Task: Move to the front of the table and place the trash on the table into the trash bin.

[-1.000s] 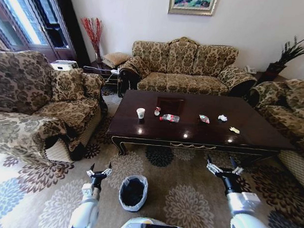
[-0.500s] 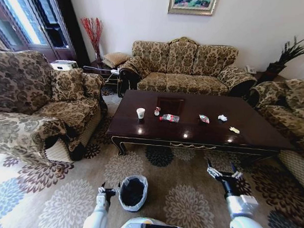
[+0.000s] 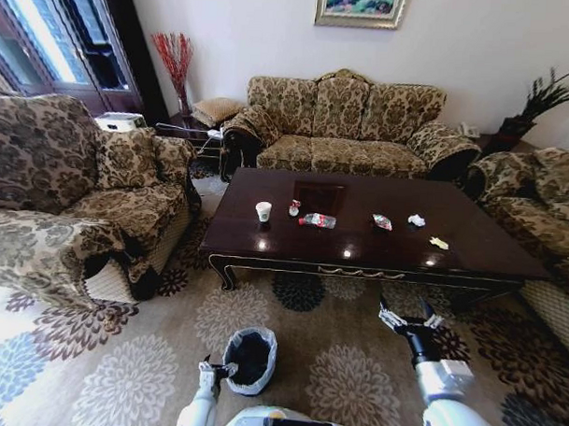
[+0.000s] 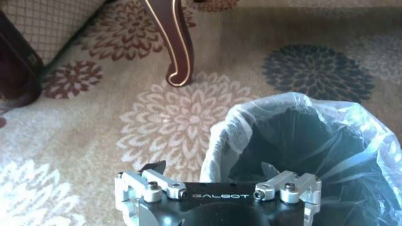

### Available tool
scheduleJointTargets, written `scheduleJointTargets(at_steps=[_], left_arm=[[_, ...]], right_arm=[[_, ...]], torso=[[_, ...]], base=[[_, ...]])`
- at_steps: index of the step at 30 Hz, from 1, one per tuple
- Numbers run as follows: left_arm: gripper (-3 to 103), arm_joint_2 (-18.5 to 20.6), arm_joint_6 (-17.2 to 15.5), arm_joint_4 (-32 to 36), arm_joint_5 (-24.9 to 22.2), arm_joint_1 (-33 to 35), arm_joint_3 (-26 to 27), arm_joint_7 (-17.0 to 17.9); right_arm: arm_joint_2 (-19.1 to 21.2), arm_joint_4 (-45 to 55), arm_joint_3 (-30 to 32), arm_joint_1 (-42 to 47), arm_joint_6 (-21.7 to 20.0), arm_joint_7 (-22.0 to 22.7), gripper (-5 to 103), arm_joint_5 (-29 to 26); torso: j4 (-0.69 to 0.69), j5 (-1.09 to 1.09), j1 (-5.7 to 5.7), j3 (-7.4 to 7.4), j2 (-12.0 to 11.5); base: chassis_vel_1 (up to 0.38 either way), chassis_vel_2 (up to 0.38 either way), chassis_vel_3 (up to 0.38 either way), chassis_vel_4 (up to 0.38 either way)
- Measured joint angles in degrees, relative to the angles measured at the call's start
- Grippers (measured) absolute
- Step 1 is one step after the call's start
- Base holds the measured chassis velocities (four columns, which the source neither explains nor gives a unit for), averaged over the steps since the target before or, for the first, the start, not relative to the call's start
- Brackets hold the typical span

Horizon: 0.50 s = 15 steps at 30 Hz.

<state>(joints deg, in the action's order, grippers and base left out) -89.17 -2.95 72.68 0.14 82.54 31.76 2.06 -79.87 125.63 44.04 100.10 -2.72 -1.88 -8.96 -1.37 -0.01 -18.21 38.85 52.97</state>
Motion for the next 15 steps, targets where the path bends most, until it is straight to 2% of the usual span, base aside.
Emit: scheduleJointTargets(at_steps=[15], left_arm=[[100, -0.12, -0.16, -7.69, 0.85, -4.34, 0.18, -0.68]], right_arm=[[0.13, 0.65, 0.25, -0.04, -0.42, 0.87, 100, 0.11]], torso=[[0.0, 0.0, 0.0, 0.0, 0.0]], base=[[0.0, 0.0, 0.0, 0.0]])
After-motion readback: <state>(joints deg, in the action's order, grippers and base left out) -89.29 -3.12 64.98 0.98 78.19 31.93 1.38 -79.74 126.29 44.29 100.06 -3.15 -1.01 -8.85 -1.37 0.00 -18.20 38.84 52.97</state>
